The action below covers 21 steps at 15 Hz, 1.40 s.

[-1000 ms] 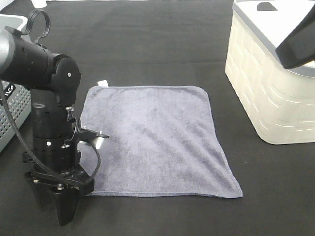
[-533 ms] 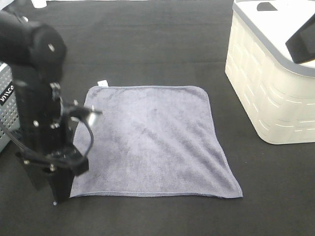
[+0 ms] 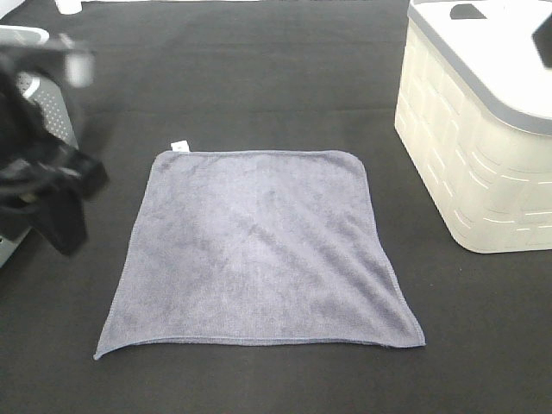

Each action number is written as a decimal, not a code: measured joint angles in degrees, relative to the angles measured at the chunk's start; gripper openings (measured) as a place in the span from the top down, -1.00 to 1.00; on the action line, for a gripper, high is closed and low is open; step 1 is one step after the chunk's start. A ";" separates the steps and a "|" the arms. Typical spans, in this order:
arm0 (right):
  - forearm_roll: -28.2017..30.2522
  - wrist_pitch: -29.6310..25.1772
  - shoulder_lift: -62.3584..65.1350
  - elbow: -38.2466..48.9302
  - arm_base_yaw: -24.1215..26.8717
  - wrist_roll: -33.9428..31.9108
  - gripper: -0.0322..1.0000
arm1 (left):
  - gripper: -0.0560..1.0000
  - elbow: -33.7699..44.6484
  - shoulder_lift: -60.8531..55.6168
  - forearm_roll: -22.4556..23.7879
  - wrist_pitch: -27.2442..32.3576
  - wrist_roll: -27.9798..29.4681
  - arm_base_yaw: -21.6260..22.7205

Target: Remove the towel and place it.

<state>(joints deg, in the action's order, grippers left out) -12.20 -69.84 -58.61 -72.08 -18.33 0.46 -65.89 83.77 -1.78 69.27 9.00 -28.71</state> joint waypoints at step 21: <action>15.30 0.00 23.38 14.61 0.11 -7.45 -0.54 | -0.12 20.68 -51.34 9.17 -0.52 -11.34 34.95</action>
<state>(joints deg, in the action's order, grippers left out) 3.09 -69.84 -35.24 -57.47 -18.22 -6.99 -45.21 32.43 7.39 68.75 -2.35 6.25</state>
